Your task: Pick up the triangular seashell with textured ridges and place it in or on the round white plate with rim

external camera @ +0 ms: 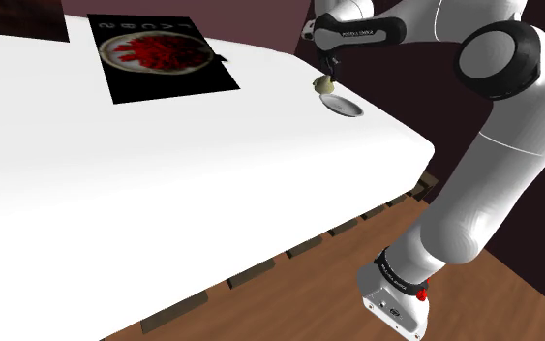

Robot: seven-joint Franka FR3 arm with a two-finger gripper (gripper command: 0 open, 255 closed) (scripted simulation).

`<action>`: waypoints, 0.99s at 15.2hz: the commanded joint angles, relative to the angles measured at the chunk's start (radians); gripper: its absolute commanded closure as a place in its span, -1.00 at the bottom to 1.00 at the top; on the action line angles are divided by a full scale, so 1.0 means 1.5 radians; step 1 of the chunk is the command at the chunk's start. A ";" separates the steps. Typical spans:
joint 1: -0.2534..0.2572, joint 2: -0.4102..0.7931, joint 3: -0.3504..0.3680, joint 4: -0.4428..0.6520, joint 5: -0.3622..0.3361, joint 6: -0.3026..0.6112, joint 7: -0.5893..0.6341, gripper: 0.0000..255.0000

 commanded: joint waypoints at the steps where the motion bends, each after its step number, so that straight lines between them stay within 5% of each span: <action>1: -0.006 0.004 -0.004 -0.009 -0.004 0.015 -0.004 -1.00; 11: -0.013 0.010 -0.008 -0.019 -0.005 0.035 -0.003 -1.00; 12: -0.013 0.010 -0.008 -0.019 -0.005 0.035 -0.003 1.00; 15: -0.013 0.011 -0.008 -0.018 -0.005 0.035 -0.003 1.00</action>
